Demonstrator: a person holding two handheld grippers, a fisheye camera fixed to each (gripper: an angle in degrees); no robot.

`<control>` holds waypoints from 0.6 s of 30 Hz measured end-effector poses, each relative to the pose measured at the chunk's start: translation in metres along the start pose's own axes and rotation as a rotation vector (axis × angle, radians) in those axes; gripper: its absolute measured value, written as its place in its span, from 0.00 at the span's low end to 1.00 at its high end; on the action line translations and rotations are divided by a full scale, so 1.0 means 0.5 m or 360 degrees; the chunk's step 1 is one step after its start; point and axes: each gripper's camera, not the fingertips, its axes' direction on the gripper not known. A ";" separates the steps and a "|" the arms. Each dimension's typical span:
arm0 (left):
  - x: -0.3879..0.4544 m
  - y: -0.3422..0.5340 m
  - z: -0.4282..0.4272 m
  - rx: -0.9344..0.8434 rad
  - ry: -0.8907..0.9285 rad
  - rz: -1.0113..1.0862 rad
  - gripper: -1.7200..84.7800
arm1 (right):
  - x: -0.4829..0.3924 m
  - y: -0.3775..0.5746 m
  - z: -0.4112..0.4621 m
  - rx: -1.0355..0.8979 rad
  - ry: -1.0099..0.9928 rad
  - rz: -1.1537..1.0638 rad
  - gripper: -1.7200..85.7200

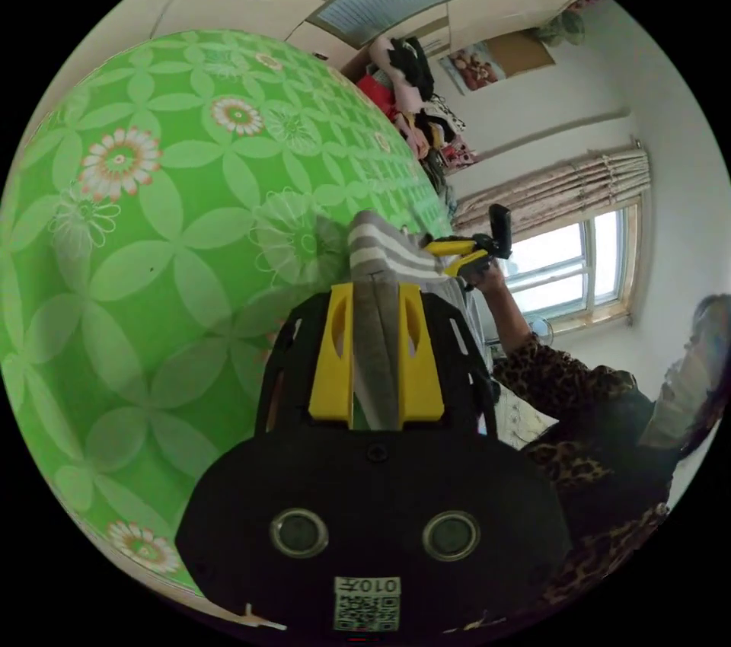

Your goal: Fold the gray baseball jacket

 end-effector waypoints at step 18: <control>0.125 0.008 0.046 0.0003 0.0092 0.0466 0.13 | -0.029 0.009 0.018 0.0227 0.0006 -0.0038 0.20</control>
